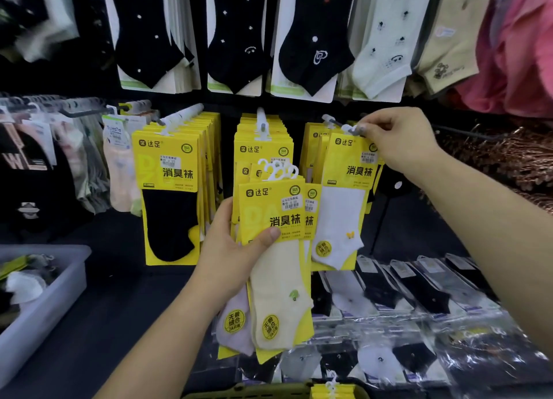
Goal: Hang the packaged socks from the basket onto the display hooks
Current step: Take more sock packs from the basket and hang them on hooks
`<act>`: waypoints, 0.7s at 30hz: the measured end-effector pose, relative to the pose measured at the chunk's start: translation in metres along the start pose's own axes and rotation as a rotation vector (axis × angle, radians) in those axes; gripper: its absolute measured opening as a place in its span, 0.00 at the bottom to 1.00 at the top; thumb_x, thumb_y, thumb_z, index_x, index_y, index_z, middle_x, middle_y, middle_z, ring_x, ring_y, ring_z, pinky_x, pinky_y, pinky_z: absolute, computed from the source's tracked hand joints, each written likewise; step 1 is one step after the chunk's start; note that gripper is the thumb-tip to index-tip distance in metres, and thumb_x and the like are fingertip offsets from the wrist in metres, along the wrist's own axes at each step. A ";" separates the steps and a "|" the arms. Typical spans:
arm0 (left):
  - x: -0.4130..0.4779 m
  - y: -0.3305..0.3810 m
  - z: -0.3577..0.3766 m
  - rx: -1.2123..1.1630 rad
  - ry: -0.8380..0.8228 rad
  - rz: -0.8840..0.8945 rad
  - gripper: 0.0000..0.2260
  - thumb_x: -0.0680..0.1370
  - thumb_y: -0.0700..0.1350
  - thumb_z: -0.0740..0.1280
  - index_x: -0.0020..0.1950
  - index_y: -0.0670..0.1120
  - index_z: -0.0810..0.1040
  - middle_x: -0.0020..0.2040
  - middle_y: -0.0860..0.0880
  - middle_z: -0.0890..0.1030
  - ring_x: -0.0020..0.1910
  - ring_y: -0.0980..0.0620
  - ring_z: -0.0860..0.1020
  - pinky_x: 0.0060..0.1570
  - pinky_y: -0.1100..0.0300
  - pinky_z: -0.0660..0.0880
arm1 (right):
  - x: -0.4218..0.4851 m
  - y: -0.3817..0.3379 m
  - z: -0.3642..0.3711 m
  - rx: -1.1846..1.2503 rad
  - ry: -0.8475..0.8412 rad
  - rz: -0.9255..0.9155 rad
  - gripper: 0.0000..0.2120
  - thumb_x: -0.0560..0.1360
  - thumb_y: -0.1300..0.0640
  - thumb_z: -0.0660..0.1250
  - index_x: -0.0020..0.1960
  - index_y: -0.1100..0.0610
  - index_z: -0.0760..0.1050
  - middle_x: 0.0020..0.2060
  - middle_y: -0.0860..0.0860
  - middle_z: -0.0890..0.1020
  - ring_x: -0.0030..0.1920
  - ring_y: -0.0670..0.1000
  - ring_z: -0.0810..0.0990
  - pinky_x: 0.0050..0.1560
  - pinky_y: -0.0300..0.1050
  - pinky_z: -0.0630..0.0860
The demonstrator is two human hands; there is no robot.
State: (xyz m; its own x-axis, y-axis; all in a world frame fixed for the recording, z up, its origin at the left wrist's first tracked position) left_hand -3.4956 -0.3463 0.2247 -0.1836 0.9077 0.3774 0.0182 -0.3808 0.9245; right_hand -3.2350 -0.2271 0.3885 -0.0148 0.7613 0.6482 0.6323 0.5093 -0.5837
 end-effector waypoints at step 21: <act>-0.004 -0.001 0.014 -0.100 0.006 0.006 0.23 0.70 0.48 0.79 0.63 0.56 0.76 0.55 0.61 0.88 0.53 0.59 0.87 0.45 0.66 0.82 | -0.137 -0.009 0.064 0.055 -0.174 0.220 0.28 0.58 0.26 0.72 0.39 0.50 0.75 0.32 0.46 0.79 0.31 0.40 0.74 0.31 0.37 0.71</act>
State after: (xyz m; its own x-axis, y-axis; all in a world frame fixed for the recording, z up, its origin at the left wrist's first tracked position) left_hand -3.4810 -0.3471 0.2232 -0.1893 0.9044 0.3824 -0.0792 -0.4022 0.9121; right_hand -3.2883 -0.3105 0.2740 -0.0175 0.9111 0.4118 0.5919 0.3413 -0.7302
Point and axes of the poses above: each hand's wrist, its own x-axis towards the middle knuckle, its own z-axis out of the palm, y = z × x, the point moved 7 cm from there along x, towards the middle knuckle
